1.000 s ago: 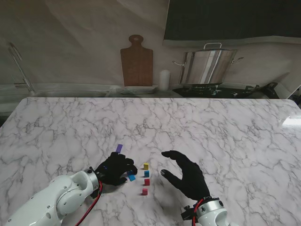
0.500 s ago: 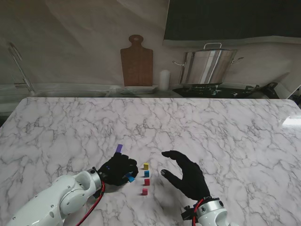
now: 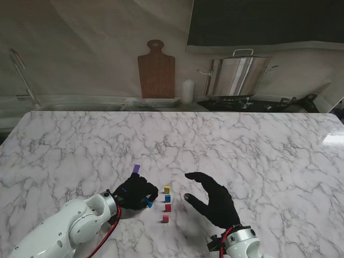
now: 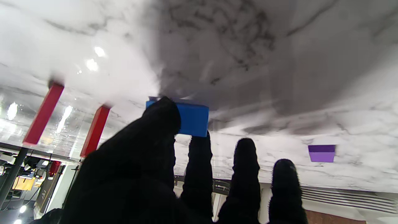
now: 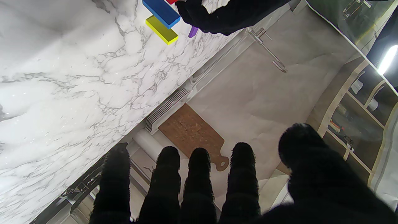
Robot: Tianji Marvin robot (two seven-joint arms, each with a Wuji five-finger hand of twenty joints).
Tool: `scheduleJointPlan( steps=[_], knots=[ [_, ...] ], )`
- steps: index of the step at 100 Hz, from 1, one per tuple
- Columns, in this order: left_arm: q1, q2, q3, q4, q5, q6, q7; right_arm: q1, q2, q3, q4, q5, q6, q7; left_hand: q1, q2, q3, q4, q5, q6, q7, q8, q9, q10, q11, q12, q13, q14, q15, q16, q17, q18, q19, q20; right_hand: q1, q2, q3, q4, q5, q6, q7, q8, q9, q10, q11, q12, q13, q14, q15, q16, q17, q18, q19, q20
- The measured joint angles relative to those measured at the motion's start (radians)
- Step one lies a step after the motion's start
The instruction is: Arrange dominoes in a row
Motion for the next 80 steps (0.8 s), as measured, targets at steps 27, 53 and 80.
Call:
scheduleJointPlan(
  steps=[27,53,80],
  knots=[
    [0.004,-0.004,-0.009,-0.008,-0.007,0.0,-0.005,0.0,0.0,-0.001,0.0,0.0,0.0,0.0,0.015,-0.01,-0.007,0.001,0.01,-0.013,-0.091,-0.066,0.197,-0.118,0.188,0.139,0.049,-0.023,0.041,0.017,0.012,0.0,0.023,-0.007,0.0,0.0,0.0,0.0,0.0,0.0,0.0,0.0,0.0,0.0,0.0,0.0,0.0,0.0,0.0,0.0,0.0,0.0,0.008,0.0],
    [0.007,-0.003,-0.012,-0.009,0.001,-0.005,-0.005,0.001,0.0,-0.002,0.0,-0.001,0.0,0.001,0.015,-0.01,-0.007,0.001,0.055,0.029,-0.336,-0.289,0.203,-0.127,0.214,0.136,0.049,-0.024,0.041,0.017,0.012,0.0,0.023,-0.008,0.0,0.0,0.0,0.0,0.0,0.0,0.0,0.0,0.002,0.0,0.0,0.0,0.0,0.001,0.001,0.0,0.002,0.0,0.009,0.001],
    [0.007,-0.003,-0.01,-0.01,0.004,-0.002,-0.003,0.001,0.0,-0.002,0.0,0.0,0.0,0.0,0.013,0.001,-0.078,0.005,0.164,0.005,-0.231,-0.392,0.204,-0.124,0.175,0.223,0.044,-0.024,0.041,0.032,0.011,0.0,0.023,-0.008,0.0,0.0,0.0,0.0,0.0,0.0,0.0,0.0,0.003,0.0,0.0,0.0,0.0,0.001,0.001,0.0,0.002,0.001,0.01,0.001]
  ],
)
